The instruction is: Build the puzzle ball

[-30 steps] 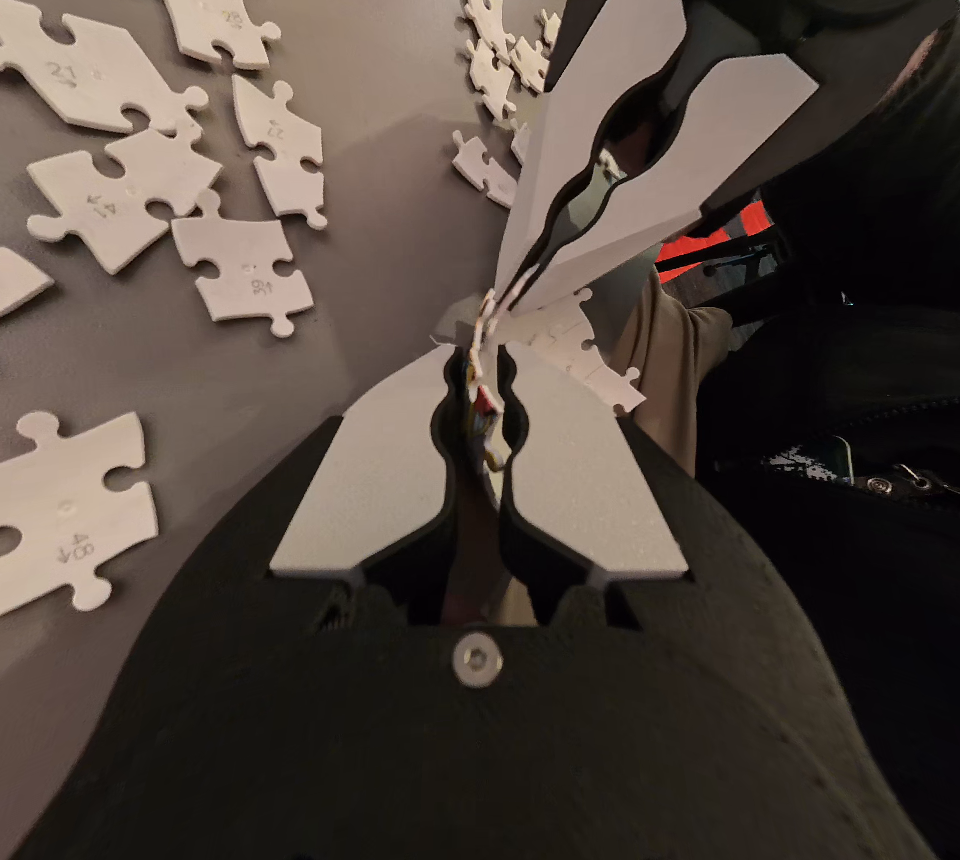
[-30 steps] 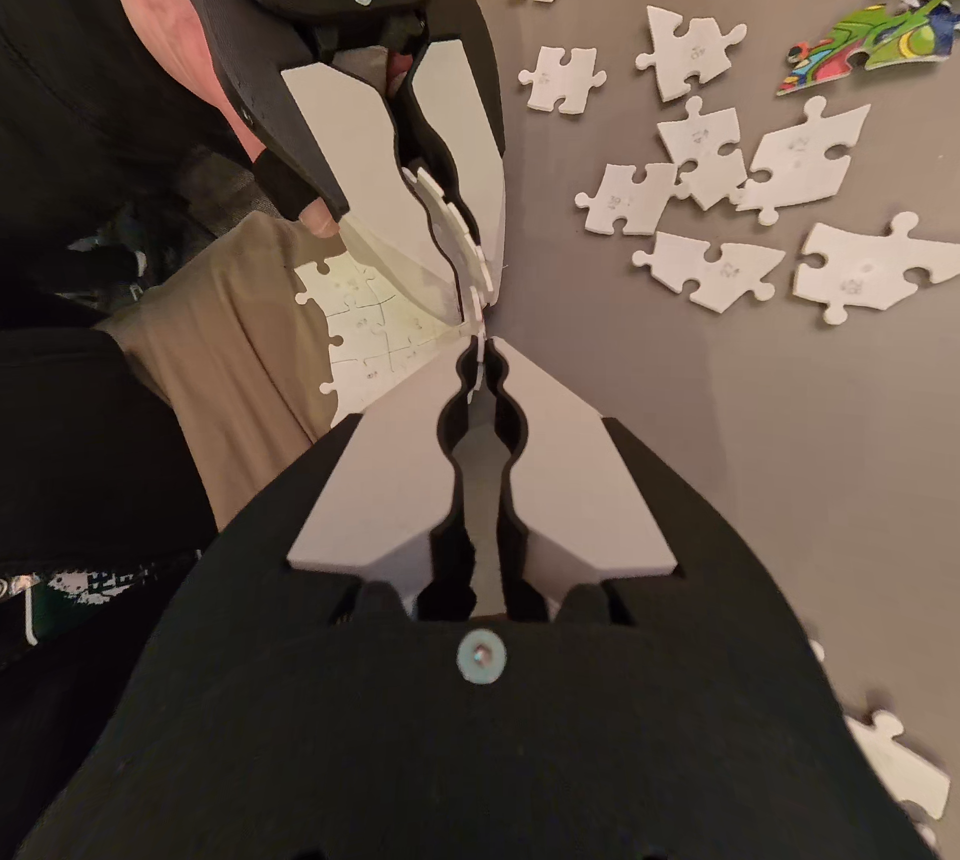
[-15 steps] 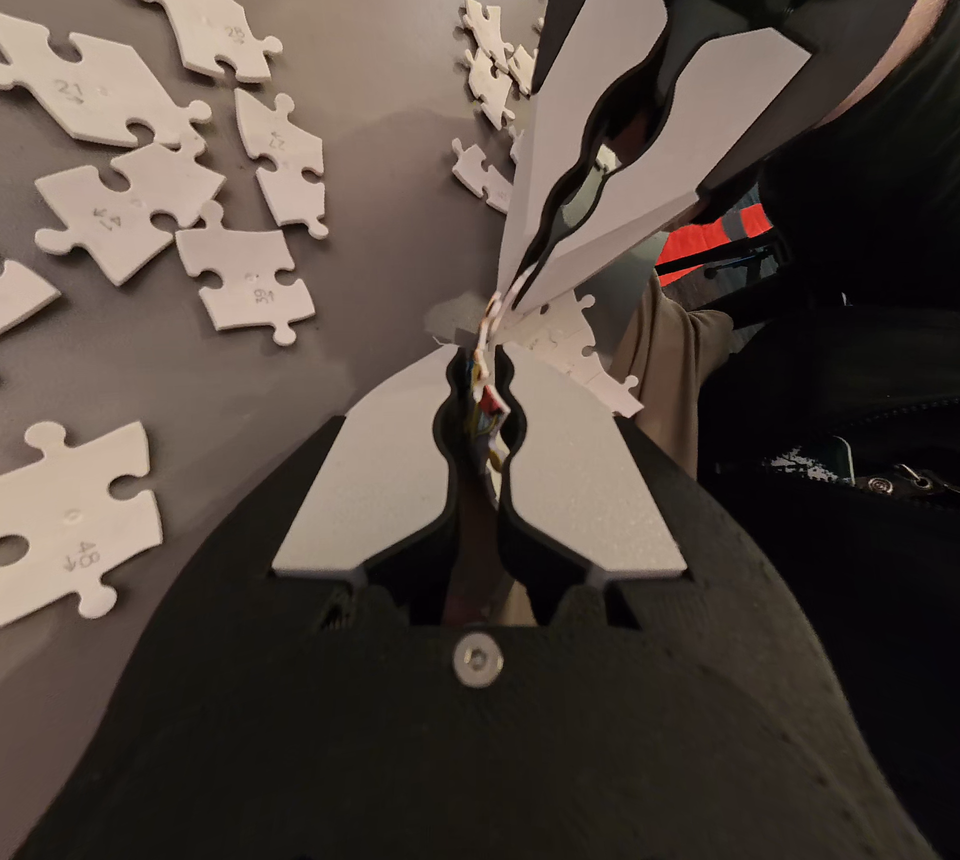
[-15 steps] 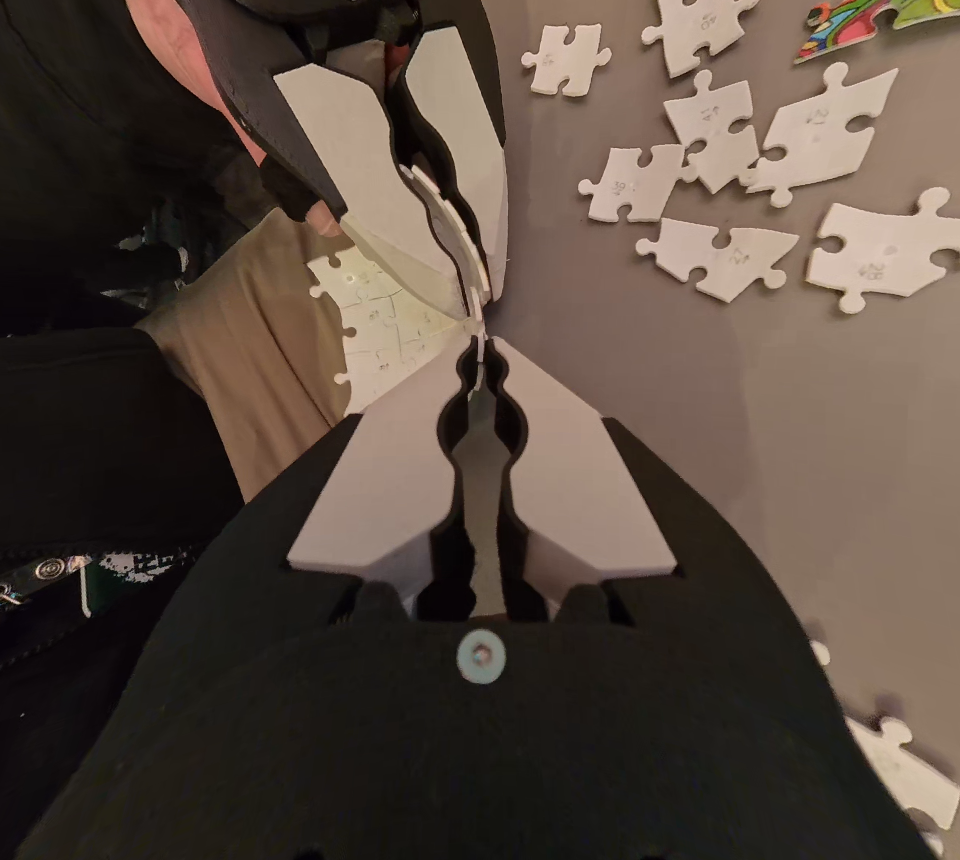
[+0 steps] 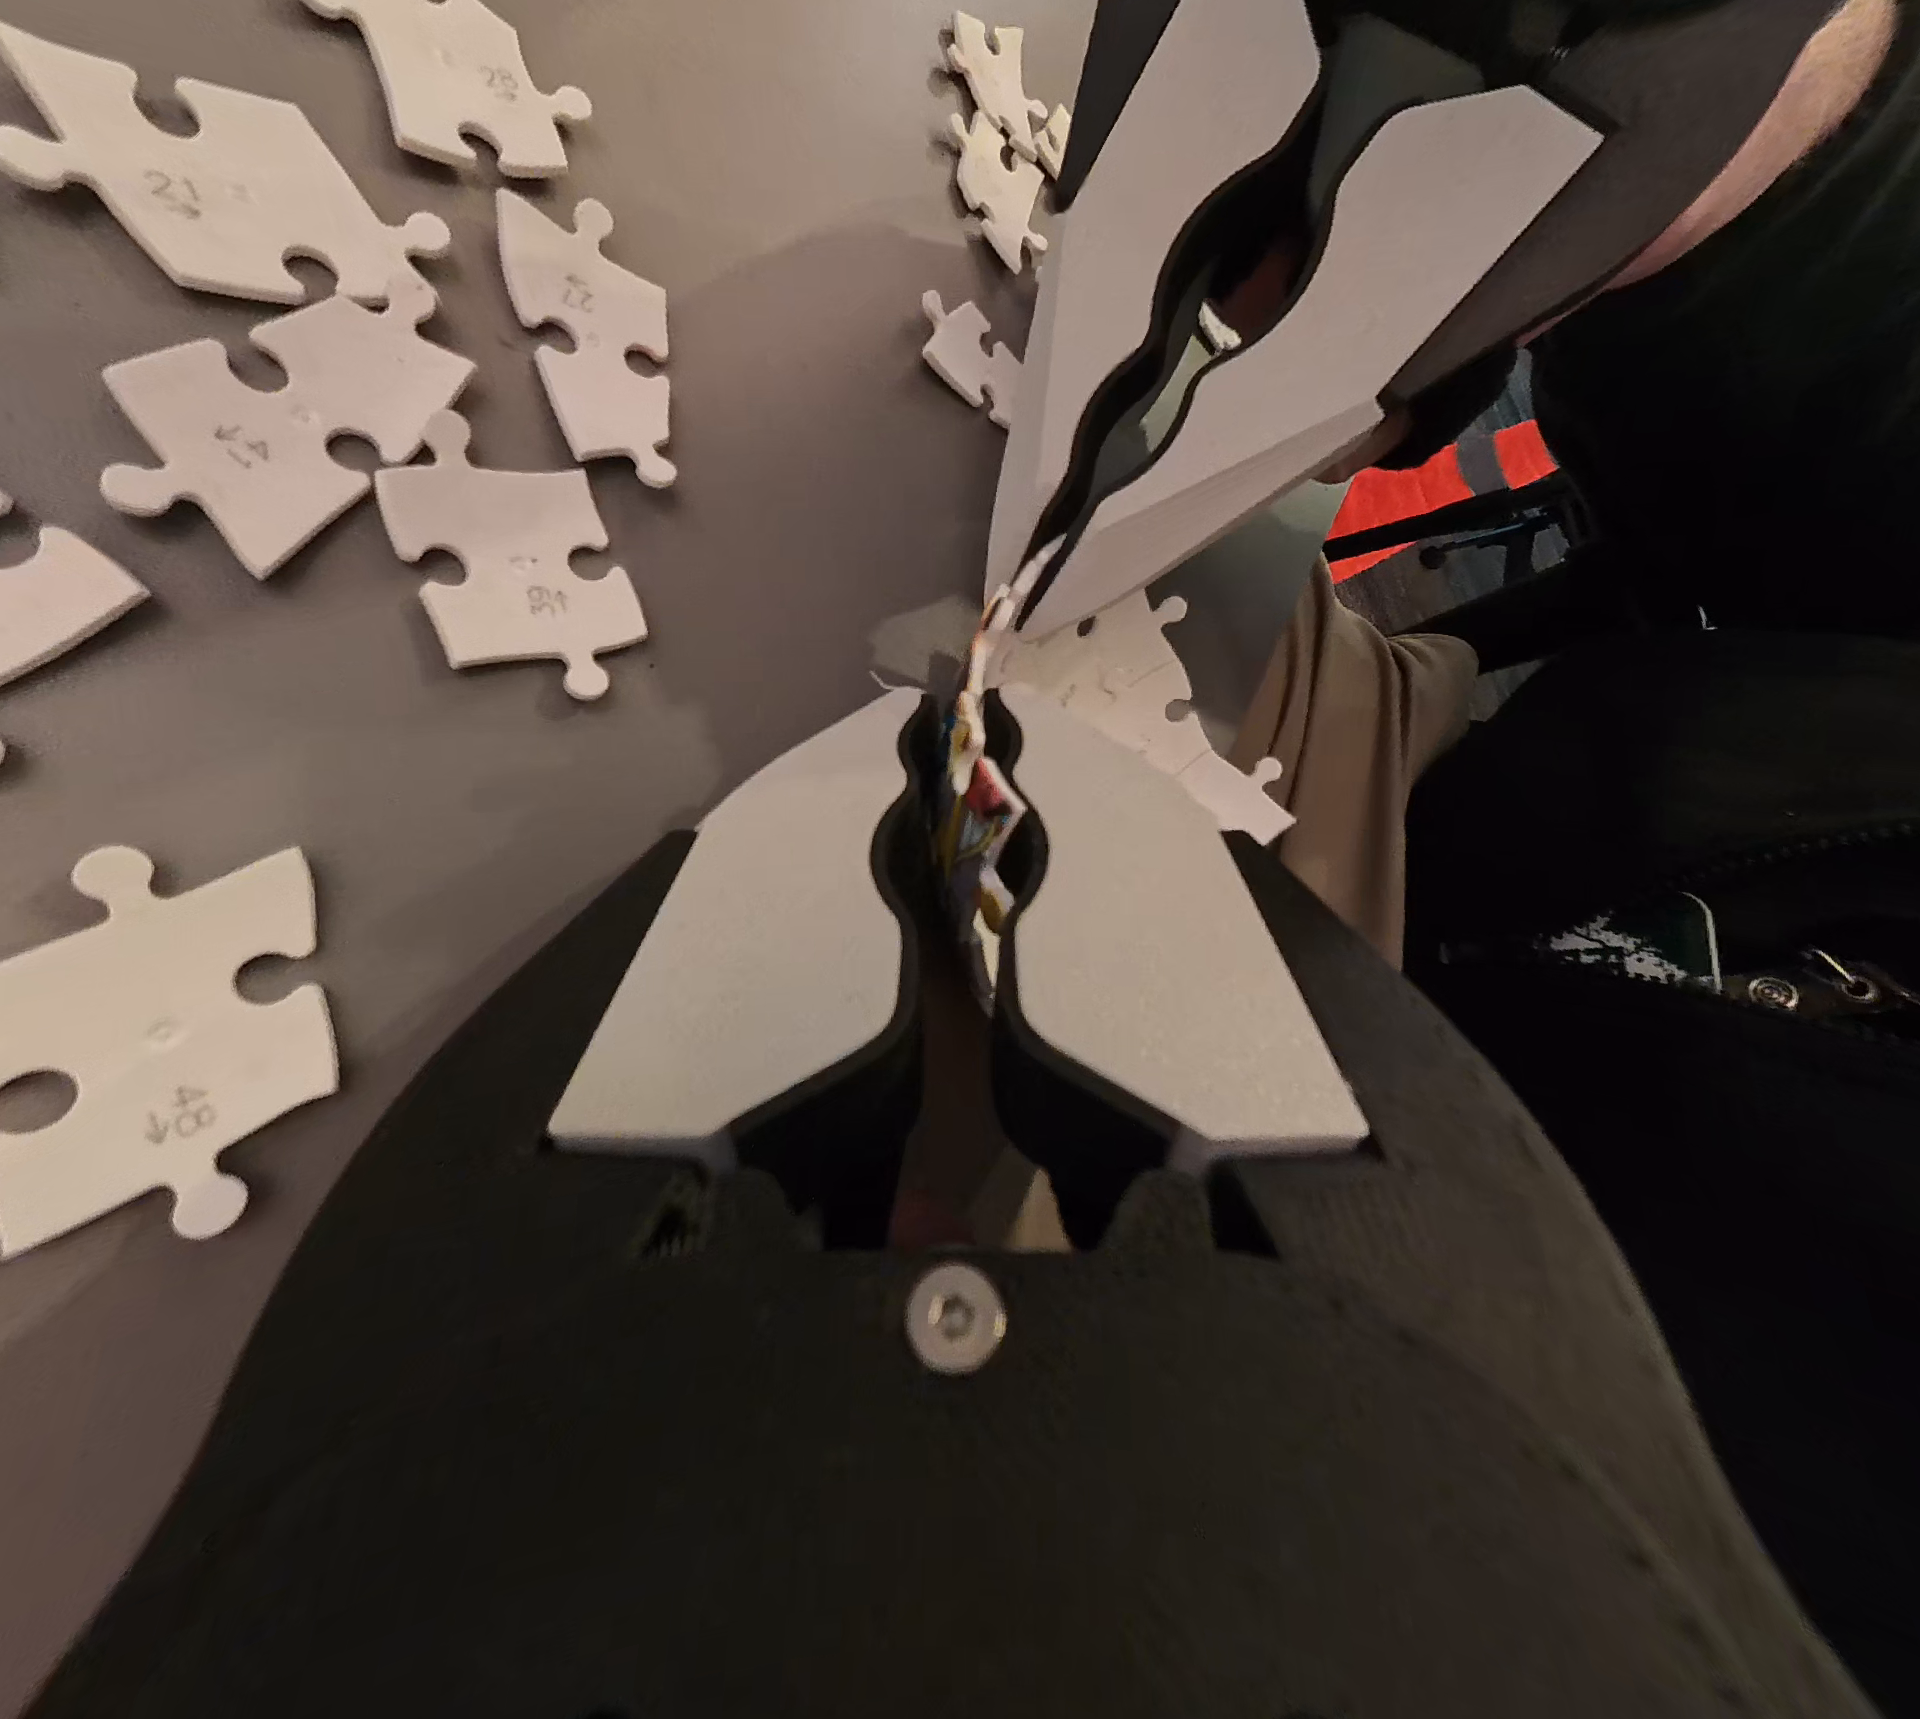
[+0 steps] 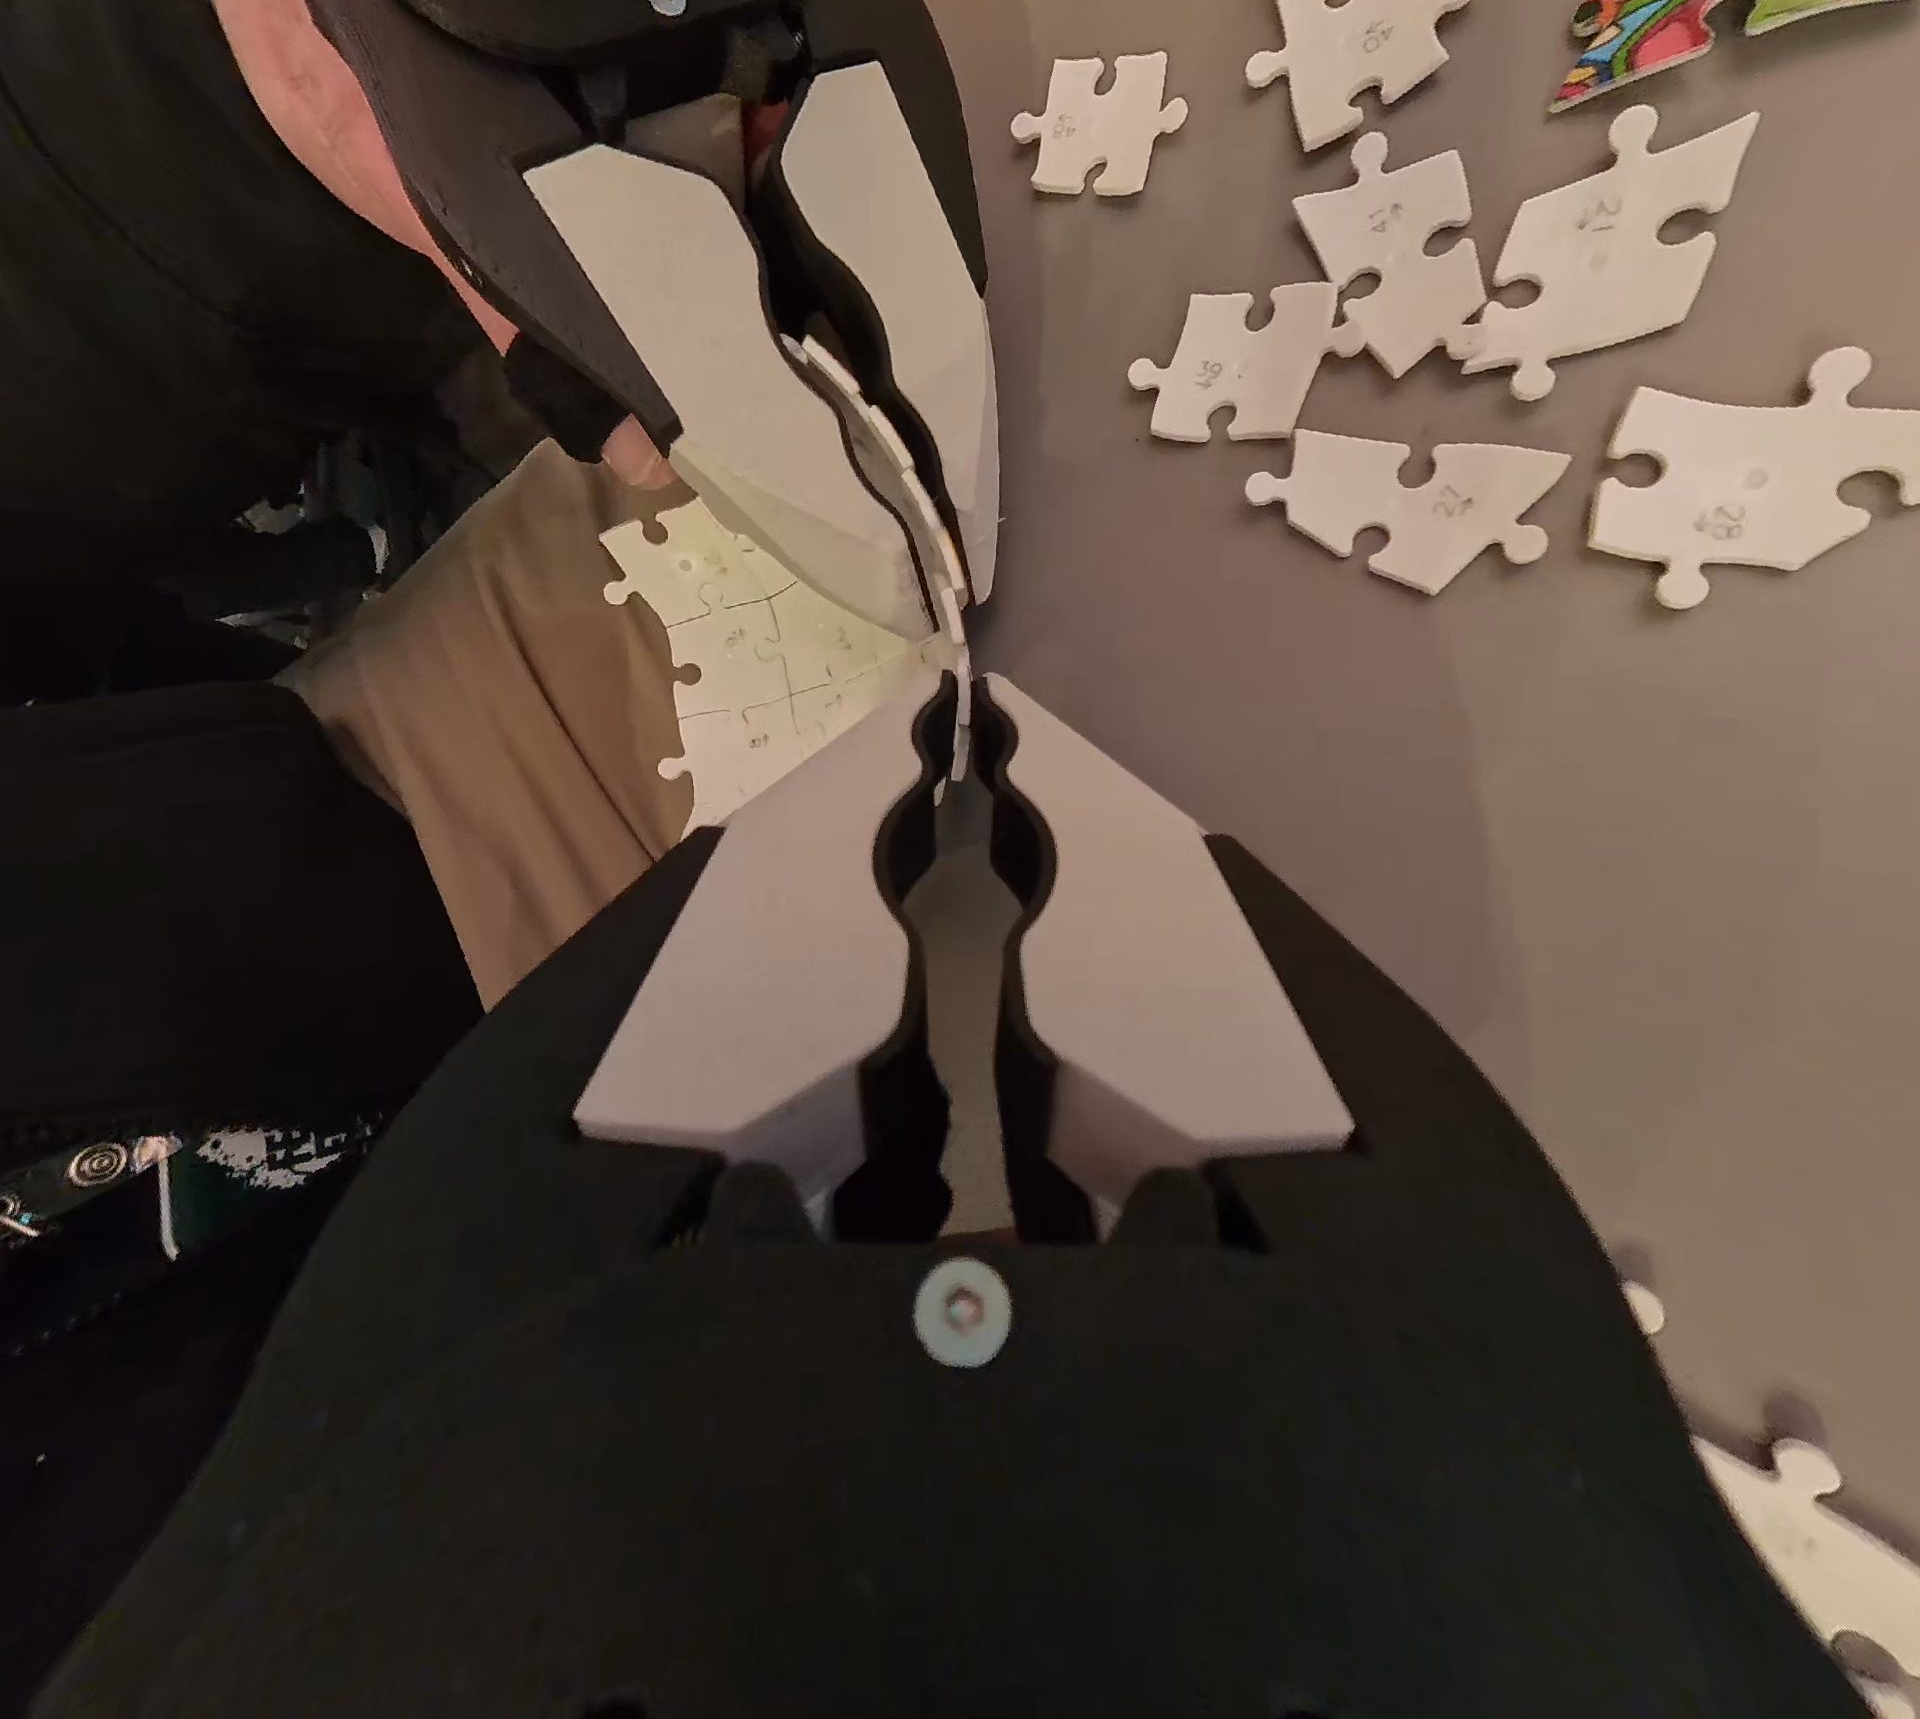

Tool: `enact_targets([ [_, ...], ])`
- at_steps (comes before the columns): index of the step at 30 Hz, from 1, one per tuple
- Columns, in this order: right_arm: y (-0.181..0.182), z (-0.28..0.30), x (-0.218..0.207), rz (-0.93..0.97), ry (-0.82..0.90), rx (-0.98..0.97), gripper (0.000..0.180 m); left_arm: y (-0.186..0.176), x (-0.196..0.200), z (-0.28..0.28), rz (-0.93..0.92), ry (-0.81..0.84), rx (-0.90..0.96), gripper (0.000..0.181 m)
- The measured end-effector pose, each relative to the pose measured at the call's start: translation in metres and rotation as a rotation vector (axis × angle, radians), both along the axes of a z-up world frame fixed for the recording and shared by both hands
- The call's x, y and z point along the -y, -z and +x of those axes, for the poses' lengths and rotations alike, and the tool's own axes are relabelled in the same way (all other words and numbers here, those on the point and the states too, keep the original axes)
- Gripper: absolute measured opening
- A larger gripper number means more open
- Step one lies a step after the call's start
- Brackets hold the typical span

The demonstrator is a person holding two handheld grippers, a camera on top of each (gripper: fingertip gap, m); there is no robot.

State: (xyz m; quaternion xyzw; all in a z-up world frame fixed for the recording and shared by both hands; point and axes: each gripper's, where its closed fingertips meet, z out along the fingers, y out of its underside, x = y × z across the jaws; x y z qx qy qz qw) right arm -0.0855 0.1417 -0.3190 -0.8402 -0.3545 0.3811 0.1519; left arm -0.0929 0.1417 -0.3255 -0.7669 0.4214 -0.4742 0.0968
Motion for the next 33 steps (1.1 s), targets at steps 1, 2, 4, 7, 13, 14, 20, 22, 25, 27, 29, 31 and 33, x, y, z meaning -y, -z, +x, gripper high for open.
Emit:
enact_targets([
  [1,0.0,0.0,0.0,0.0,0.002,-0.001,0.0,0.0,0.0,0.0,0.002,-0.001,-0.002,0.008],
  [2,0.0,0.0,-0.001,-0.001,0.004,-0.005,0.0,0.0,-0.001,0.0,0.002,-0.003,-0.003,0.008],
  [4,0.0,0.0,-0.002,0.001,0.007,-0.008,0.001,0.0,-0.001,0.0,0.001,-0.006,0.001,0.008],
  [7,0.001,0.0,-0.002,-0.001,0.011,-0.01,0.001,0.0,-0.002,0.0,-0.001,-0.011,0.001,0.007],
  [13,0.0,0.001,-0.002,-0.016,0.013,-0.018,0.001,-0.001,-0.002,0.001,-0.001,-0.01,0.005,0.007],
  [14,0.0,0.001,-0.002,-0.02,0.015,-0.02,0.001,-0.001,-0.002,0.001,-0.003,-0.012,0.005,0.007],
  [20,0.0,0.001,-0.005,-0.001,0.016,-0.025,0.009,-0.001,-0.002,0.001,-0.007,-0.012,0.009,0.007],
  [22,0.001,0.0,-0.005,0.02,0.005,-0.006,0.011,-0.001,-0.002,0.001,-0.007,-0.012,0.01,0.007],
  [25,0.0,-0.005,-0.004,0.04,-0.026,-0.019,0.01,-0.001,-0.002,0.001,-0.005,-0.009,0.013,0.007],
  [27,0.0,-0.007,-0.004,0.049,-0.037,-0.027,0.007,-0.001,-0.001,0.001,-0.001,-0.007,0.011,0.008],
  [29,-0.001,-0.009,-0.005,0.05,-0.039,-0.055,0.001,-0.002,-0.002,0.001,-0.004,-0.009,0.015,0.007],
  [31,-0.002,-0.009,-0.004,0.044,-0.05,-0.076,0.001,-0.002,-0.002,0.001,-0.004,-0.007,0.017,0.007],
  [33,-0.002,-0.009,-0.003,0.038,-0.055,-0.086,0.0,-0.002,-0.001,0.001,0.0,-0.002,0.015,0.007],
])
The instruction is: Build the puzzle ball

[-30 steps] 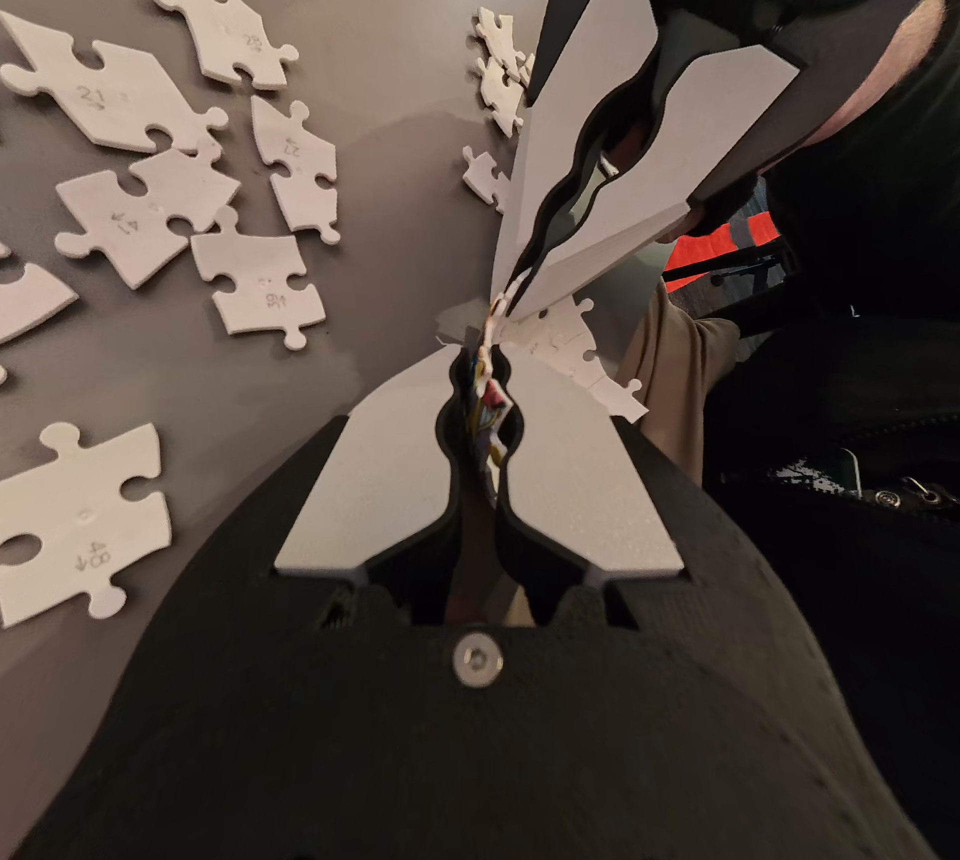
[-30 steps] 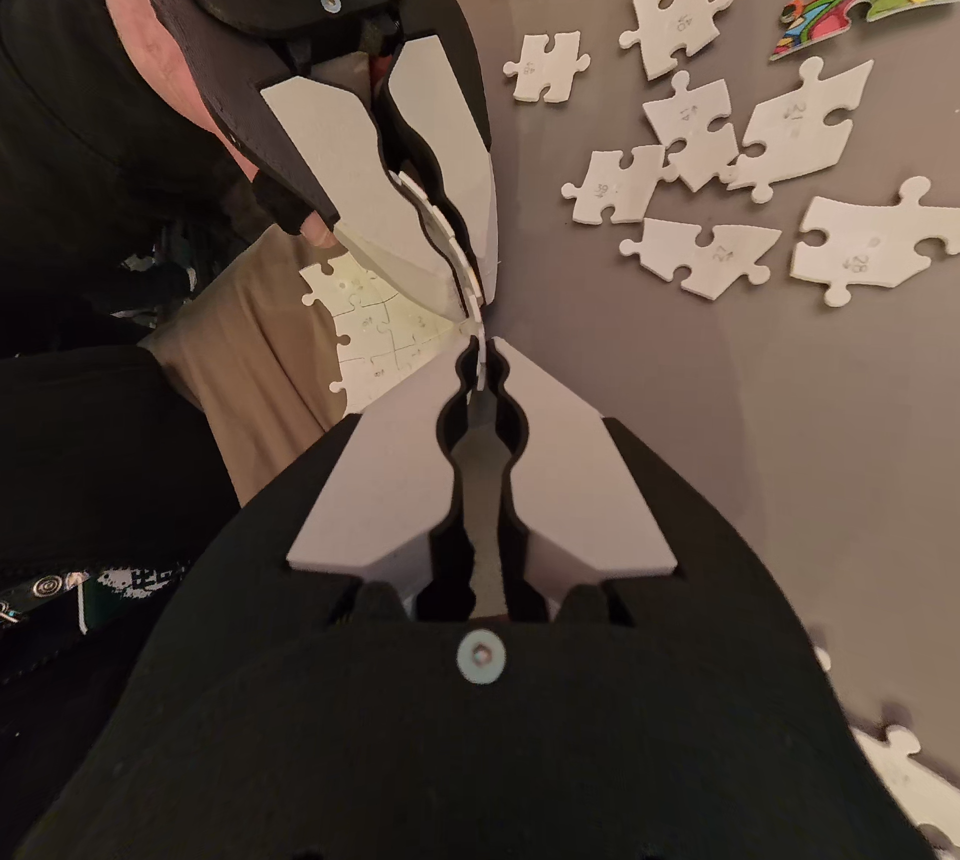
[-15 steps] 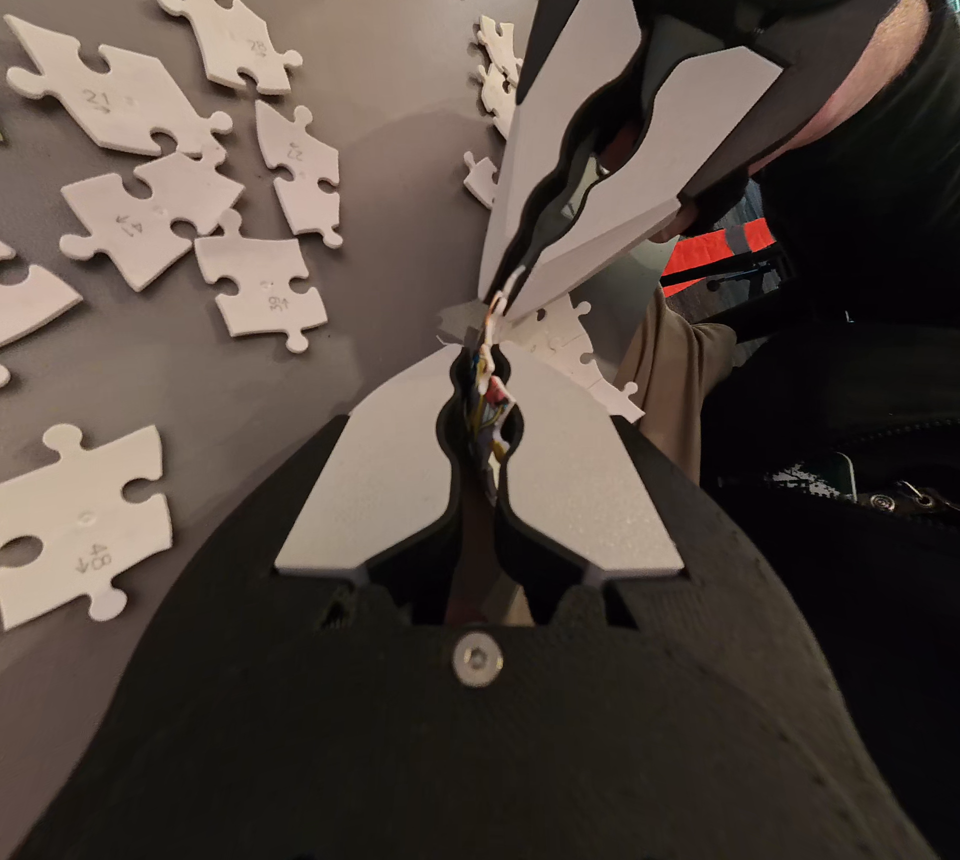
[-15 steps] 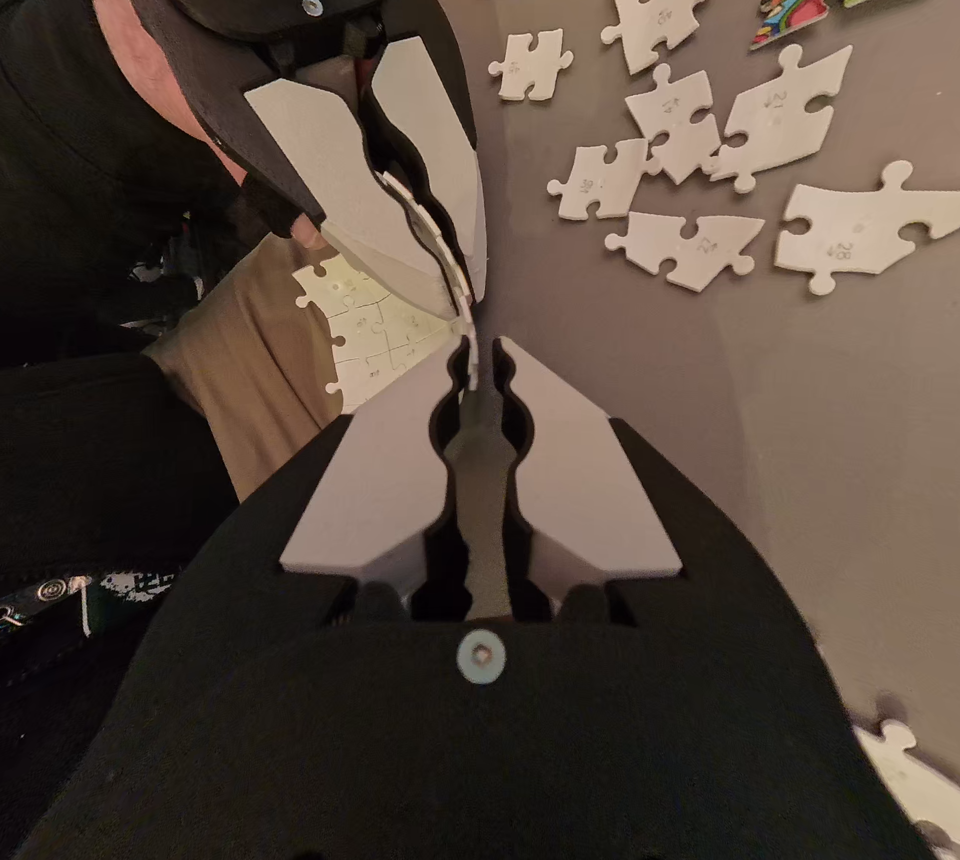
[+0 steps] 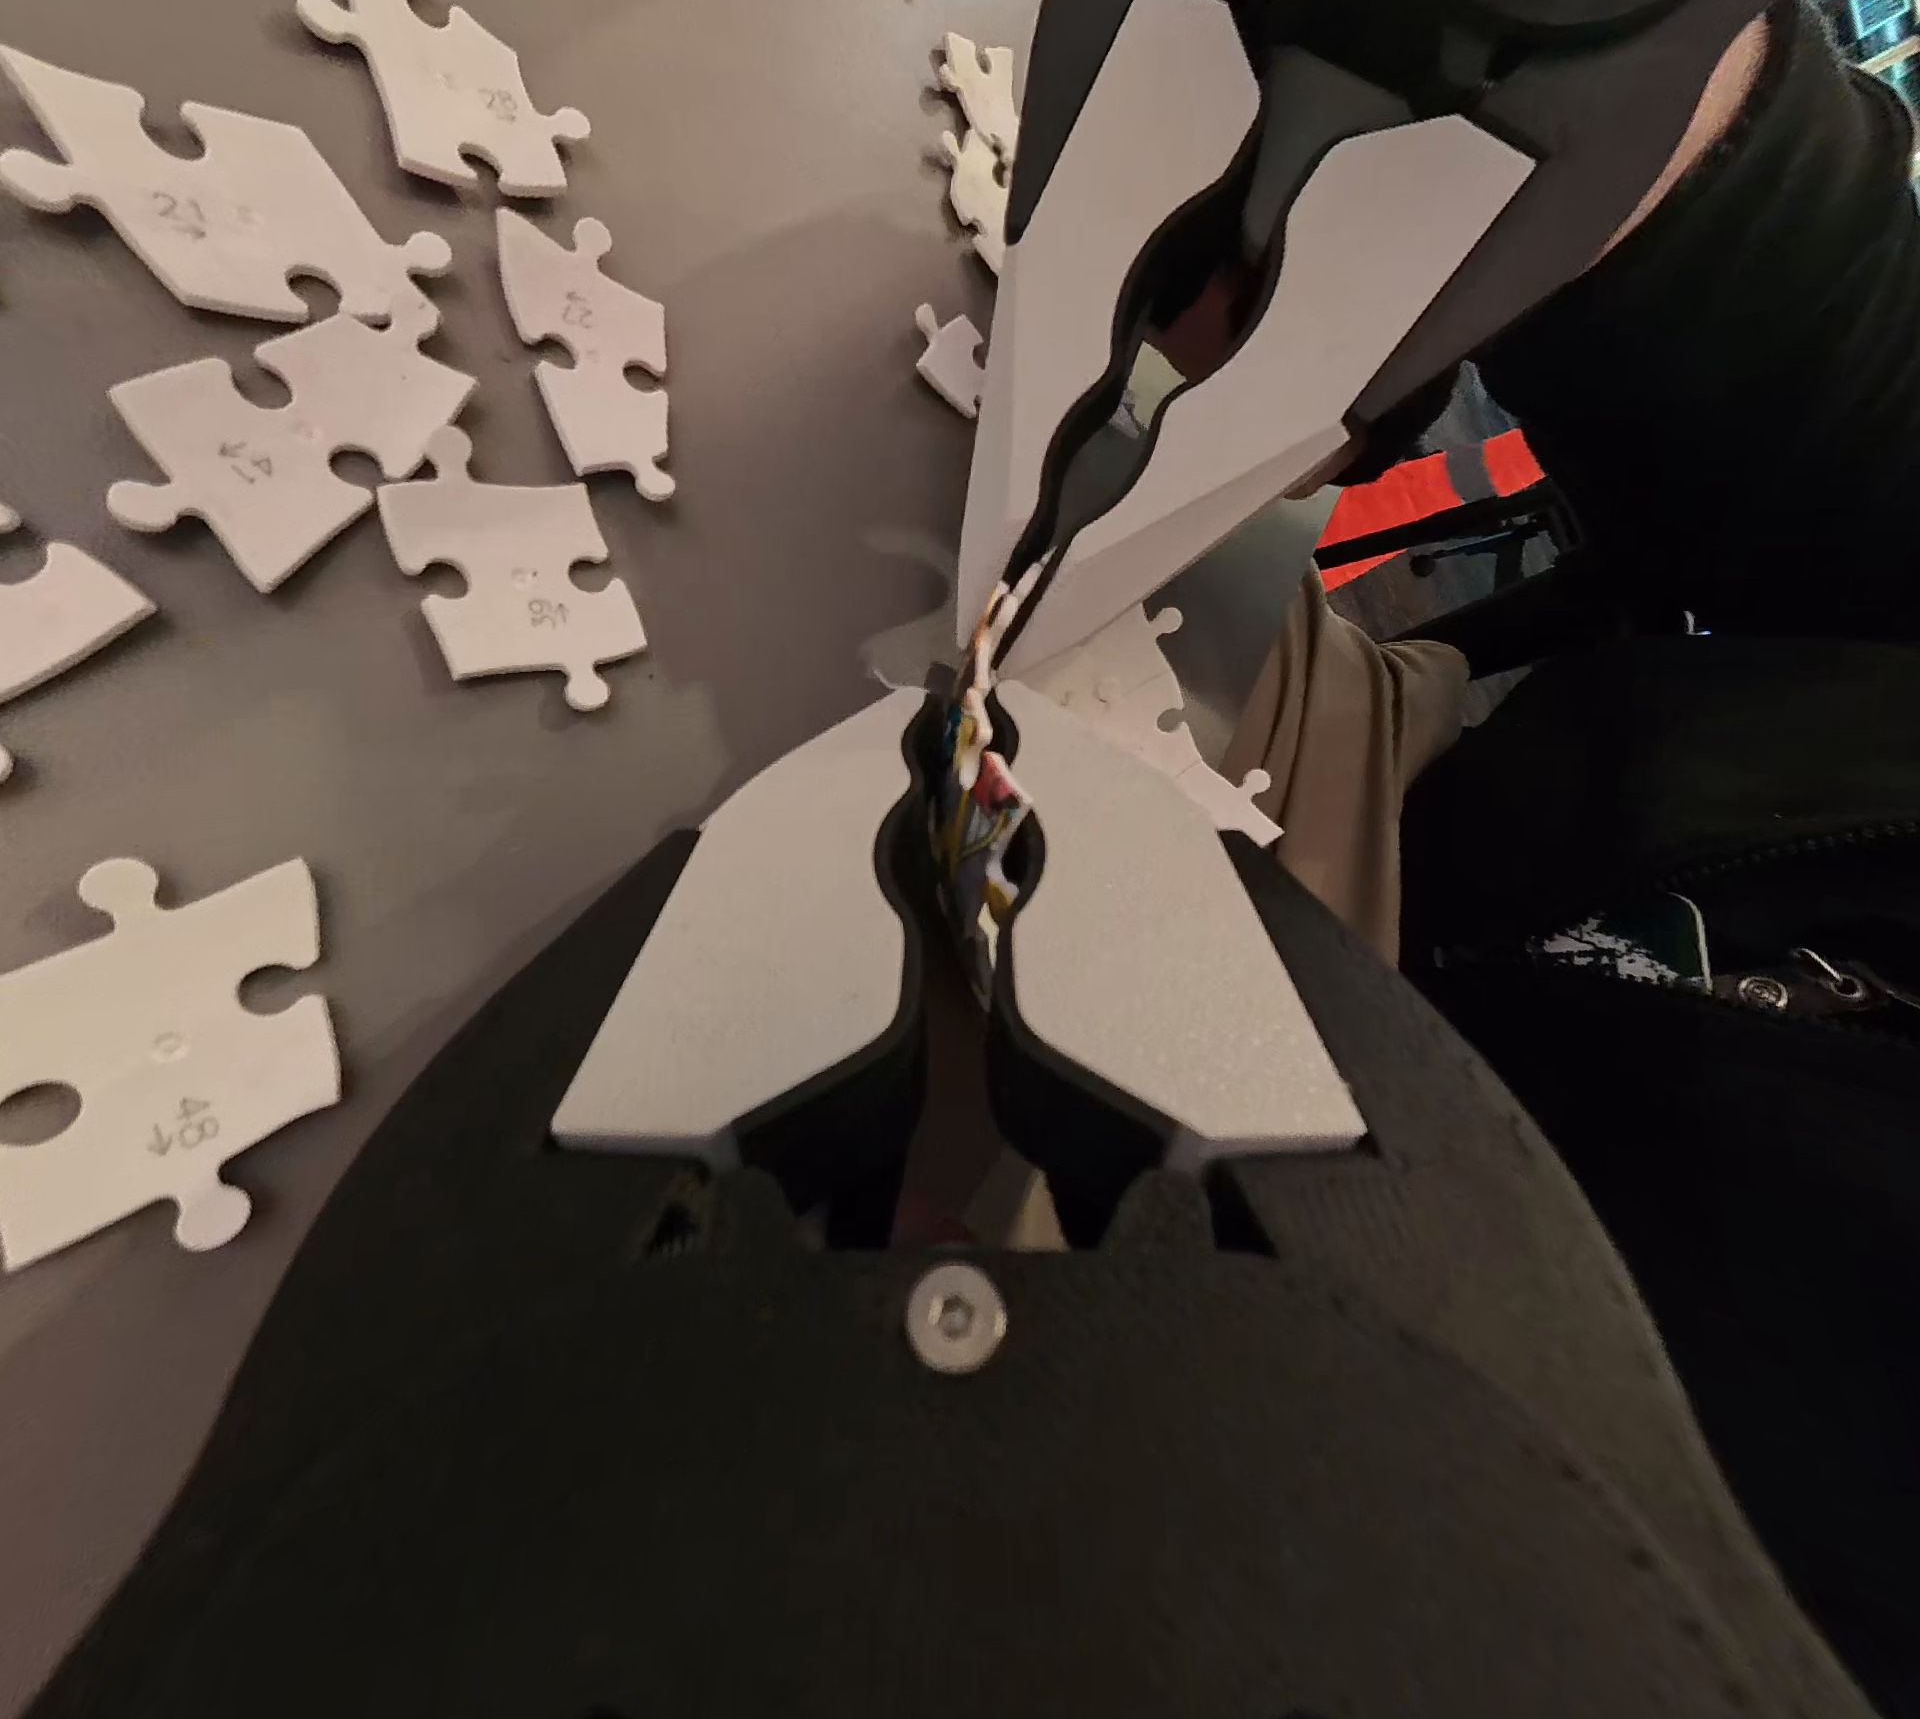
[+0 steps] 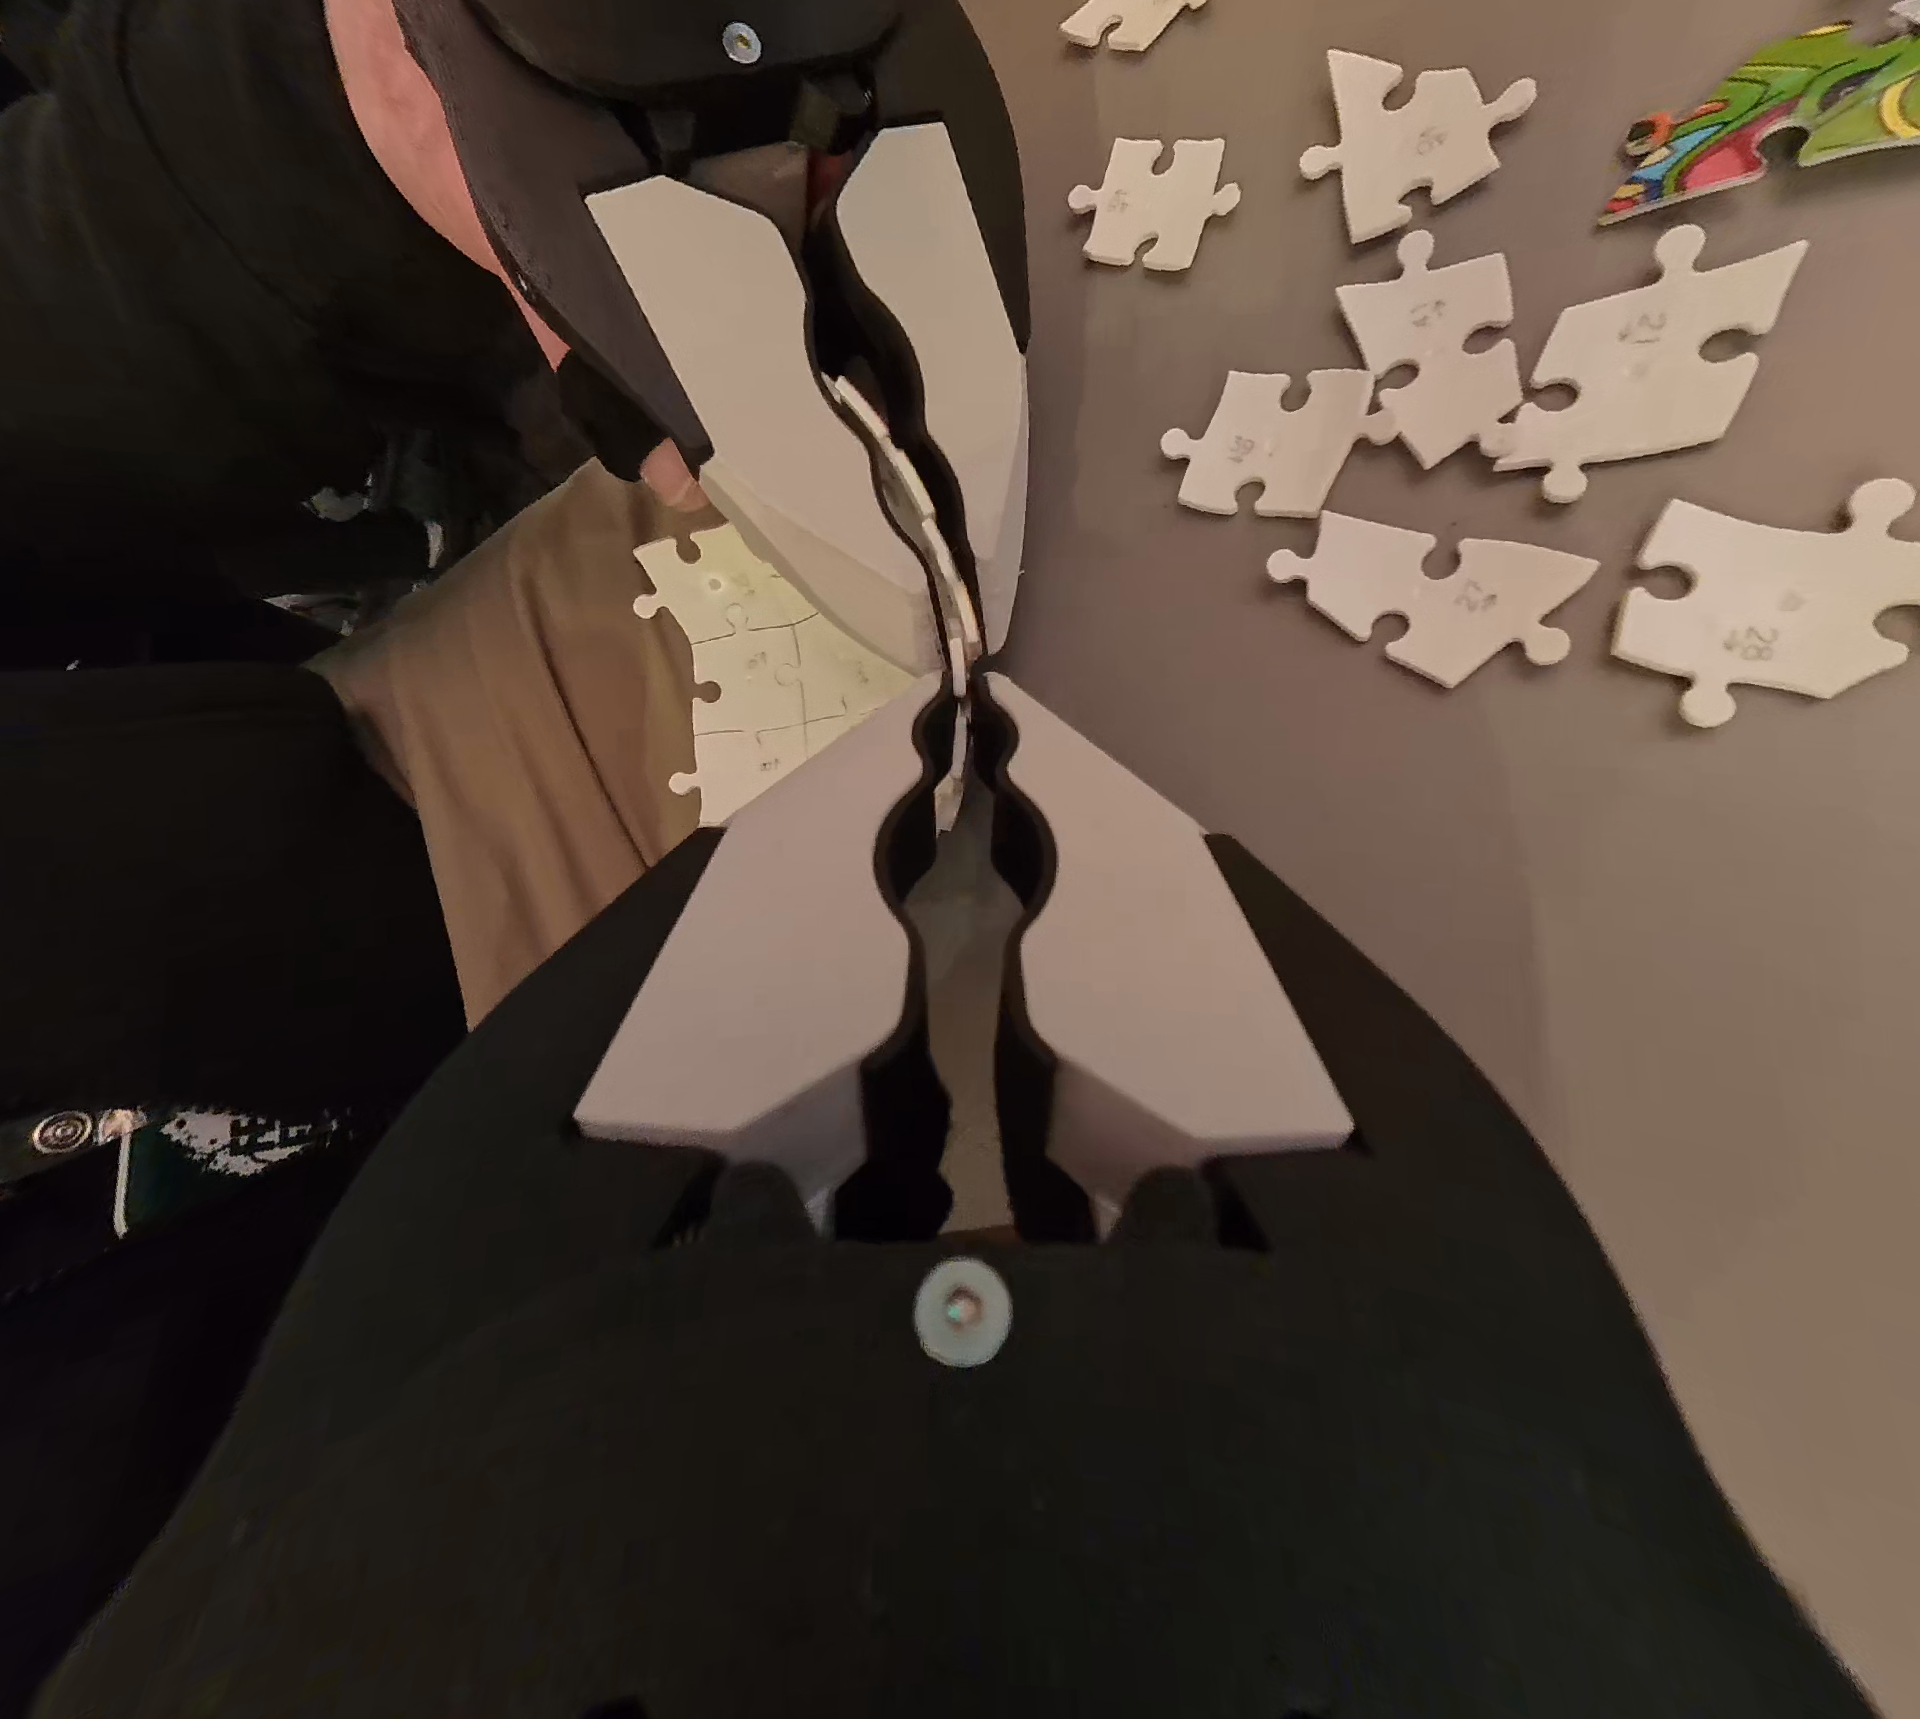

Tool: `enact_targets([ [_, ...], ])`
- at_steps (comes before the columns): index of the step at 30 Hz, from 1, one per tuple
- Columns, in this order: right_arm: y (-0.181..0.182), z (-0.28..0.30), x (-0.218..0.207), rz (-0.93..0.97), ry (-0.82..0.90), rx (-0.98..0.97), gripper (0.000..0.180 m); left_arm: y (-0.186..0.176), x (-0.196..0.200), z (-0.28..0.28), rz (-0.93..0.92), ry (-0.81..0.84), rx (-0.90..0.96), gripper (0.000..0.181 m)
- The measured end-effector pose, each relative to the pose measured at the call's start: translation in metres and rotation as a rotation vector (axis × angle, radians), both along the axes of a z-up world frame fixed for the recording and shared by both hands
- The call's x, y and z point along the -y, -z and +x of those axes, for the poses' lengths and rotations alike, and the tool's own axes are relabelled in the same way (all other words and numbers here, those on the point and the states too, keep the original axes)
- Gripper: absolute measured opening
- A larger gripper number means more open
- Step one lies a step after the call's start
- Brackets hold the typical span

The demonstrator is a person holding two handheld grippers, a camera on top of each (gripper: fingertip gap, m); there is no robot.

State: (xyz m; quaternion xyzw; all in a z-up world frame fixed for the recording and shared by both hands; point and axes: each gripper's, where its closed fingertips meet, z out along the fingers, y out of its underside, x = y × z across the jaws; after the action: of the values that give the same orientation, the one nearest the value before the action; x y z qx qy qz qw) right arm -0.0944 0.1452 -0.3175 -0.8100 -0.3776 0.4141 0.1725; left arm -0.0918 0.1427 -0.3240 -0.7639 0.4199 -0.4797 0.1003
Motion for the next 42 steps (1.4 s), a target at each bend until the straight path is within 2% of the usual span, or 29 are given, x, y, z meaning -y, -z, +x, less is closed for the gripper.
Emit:
enact_targets([
  [10,0.0007,-0.0005,-0.0026,-0.035,0.031,-0.025,0.001,-0.0008,-0.0017,-0.001,0.006,-0.005,0.005,0.006],
  [17,0.0019,-0.001,-0.0016,-0.044,0.023,-0.027,0.0,-0.0018,0.0002,-0.0019,0.004,0.008,0.009,0.013],
  [33,0.0008,-0.0014,-0.0011,-0.127,0.046,-0.071,0.0,-0.0028,-0.0032,-0.0023,-0.006,-0.012,0.025,0.005],
  [42,0.003,-0.0004,-0.0048,-0.055,0.044,-0.026,0.004,-0.0025,-0.0051,-0.0018,-0.009,-0.026,0.023,0.005],
])
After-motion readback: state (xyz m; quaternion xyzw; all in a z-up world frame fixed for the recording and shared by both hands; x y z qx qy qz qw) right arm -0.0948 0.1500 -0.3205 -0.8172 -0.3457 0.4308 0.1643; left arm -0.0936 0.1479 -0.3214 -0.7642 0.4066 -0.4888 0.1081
